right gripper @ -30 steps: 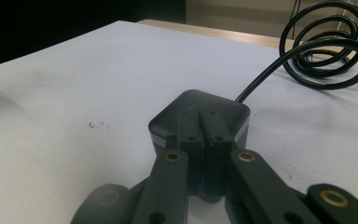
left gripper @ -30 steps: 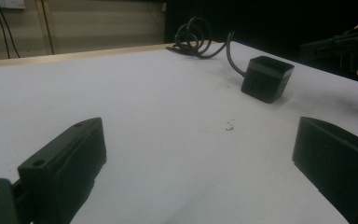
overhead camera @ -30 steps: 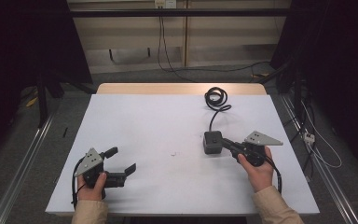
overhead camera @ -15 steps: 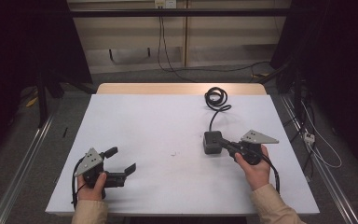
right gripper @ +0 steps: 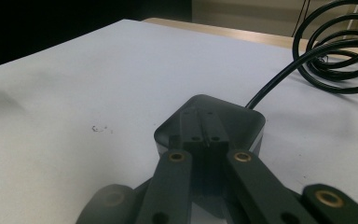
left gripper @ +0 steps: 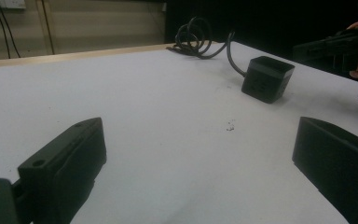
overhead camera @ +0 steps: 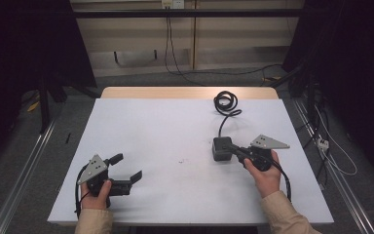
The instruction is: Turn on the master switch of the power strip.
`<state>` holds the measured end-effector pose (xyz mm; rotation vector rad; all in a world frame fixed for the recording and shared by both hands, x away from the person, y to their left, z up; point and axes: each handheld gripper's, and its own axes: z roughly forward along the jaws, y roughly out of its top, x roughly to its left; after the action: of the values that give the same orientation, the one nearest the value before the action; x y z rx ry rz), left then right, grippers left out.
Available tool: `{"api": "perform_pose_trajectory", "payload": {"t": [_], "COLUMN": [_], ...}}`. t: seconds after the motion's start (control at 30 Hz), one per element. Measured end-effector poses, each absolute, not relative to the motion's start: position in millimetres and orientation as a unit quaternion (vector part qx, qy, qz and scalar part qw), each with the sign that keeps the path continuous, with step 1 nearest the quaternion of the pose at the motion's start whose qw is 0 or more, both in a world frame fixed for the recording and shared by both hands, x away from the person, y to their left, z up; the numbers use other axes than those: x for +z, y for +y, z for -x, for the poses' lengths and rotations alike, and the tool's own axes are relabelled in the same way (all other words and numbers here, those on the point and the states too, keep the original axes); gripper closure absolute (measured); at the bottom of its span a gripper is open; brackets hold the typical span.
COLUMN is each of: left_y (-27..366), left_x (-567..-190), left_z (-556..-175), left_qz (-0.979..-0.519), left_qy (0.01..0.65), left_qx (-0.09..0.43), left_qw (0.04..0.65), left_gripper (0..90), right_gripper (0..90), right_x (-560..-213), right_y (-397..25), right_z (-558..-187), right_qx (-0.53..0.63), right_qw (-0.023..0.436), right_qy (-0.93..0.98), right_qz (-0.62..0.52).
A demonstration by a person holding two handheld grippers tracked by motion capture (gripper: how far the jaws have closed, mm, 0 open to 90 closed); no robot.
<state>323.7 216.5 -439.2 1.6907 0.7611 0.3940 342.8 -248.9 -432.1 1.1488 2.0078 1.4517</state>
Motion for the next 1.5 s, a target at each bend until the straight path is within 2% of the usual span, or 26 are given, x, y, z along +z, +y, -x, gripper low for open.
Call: {"api": "perform_pose_trajectory", "payload": {"t": [1.5], "left_y": [217.5], "left_x": [-439.4], "left_z": [-323.8], "left_qz": [-0.723], "left_qy": [0.327], "left_qx": [0.168], "left_qw": [0.585], "left_gripper": [2.4], "right_gripper": [90.0], "right_x": [-435.3], "right_y": [-238.6], "right_z": [-356.6], "right_qx": [0.508], "right_qw": [0.218], "right_qy": [0.727], "right_qz": [-0.406]}}
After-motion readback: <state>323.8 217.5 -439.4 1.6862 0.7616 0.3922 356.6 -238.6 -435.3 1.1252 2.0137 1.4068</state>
